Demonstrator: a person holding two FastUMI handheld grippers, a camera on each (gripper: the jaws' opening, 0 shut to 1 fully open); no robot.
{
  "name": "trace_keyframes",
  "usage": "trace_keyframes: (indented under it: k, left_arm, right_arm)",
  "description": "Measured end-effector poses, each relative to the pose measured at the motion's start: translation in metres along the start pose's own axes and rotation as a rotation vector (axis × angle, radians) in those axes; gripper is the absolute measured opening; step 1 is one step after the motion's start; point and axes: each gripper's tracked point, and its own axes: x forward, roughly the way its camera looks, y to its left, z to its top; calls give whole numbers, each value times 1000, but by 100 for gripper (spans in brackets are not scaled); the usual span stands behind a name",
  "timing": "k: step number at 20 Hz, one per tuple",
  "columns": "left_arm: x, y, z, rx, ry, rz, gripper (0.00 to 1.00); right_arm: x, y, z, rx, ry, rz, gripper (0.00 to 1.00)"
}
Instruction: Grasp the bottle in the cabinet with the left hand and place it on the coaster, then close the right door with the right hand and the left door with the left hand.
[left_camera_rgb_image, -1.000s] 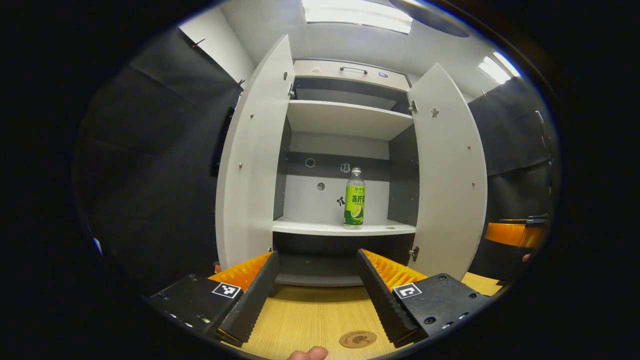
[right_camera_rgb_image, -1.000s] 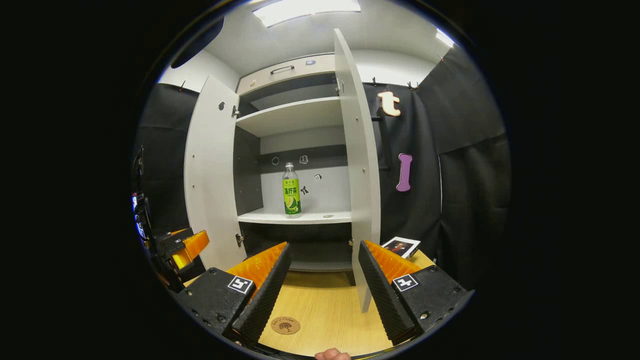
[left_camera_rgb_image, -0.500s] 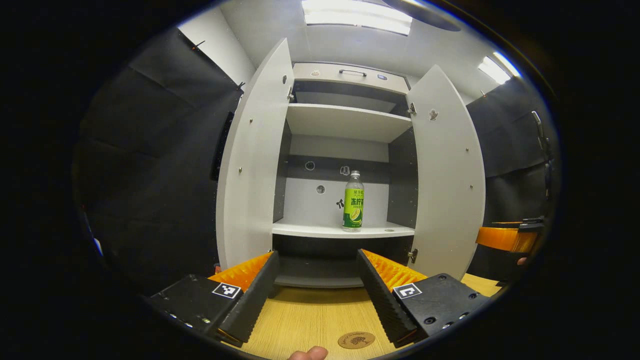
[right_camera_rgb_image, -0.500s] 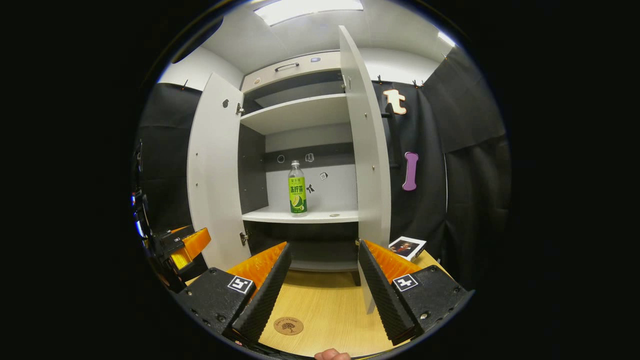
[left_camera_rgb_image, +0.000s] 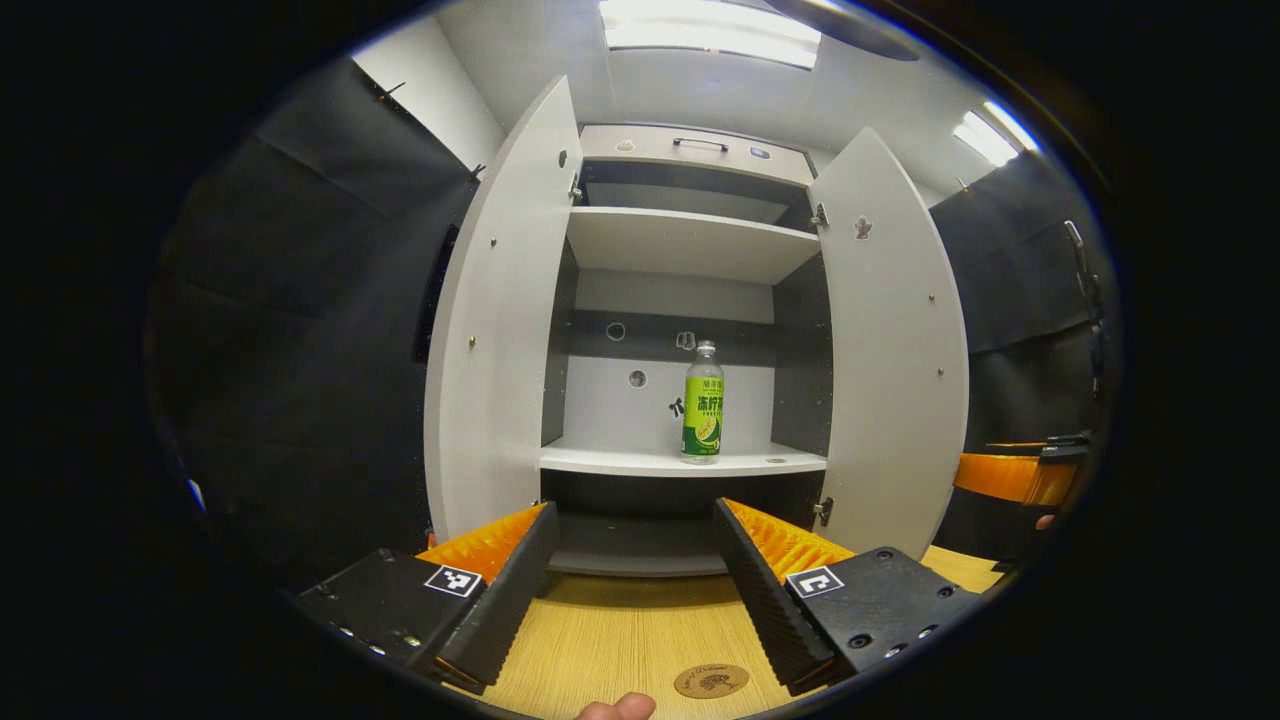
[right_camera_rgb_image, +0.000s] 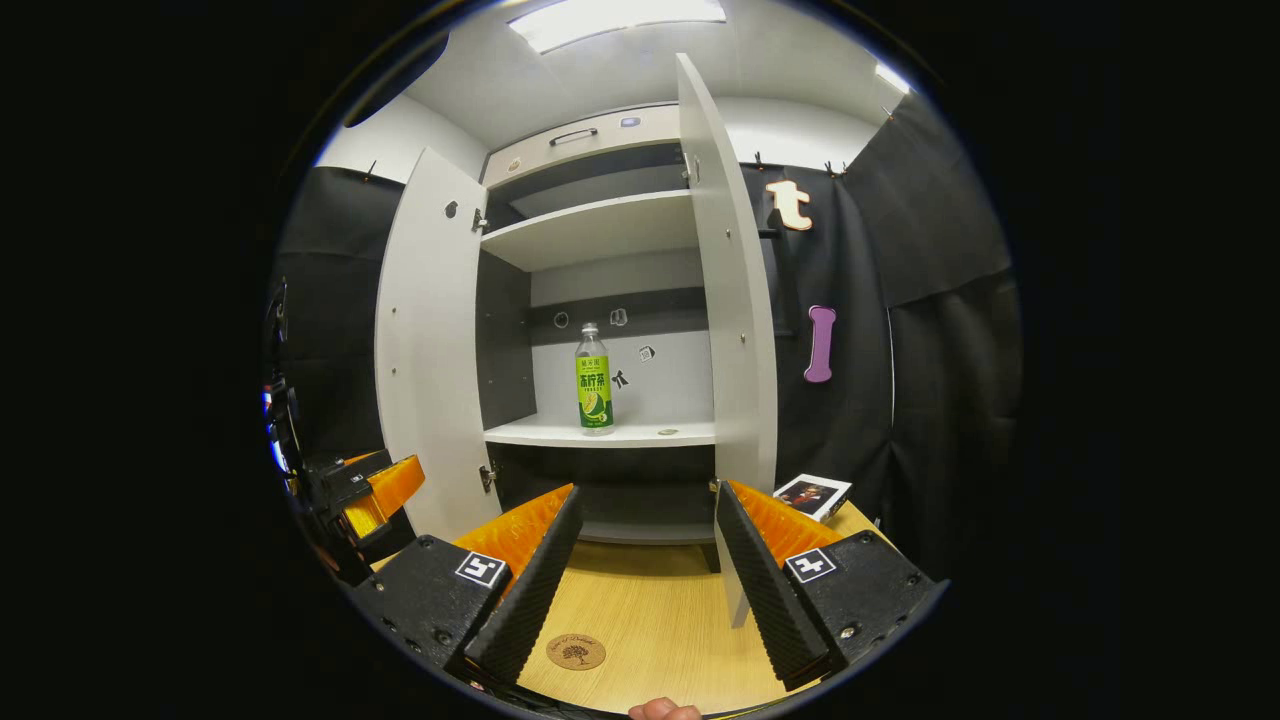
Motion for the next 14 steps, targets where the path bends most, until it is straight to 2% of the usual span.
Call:
trace_keyframes:
  k: [1,2,8,14]
  left_arm:
    - [2,0,0,0,3,-3,89]
    - [1,-1,-1,0,4,-4,94]
    - [12,-6,-3,2,21,-26,95]
    - [53,-36,16,-14,8,-135,94]
  right_arm:
    - [0,-1,-1,2,2,-1,83]
    - [0,-1,-2,5,4,-1,83]
    - [0,-3,-2,3,-1,-6,83]
    - [-1,-8,-3,8,0,-17,83]
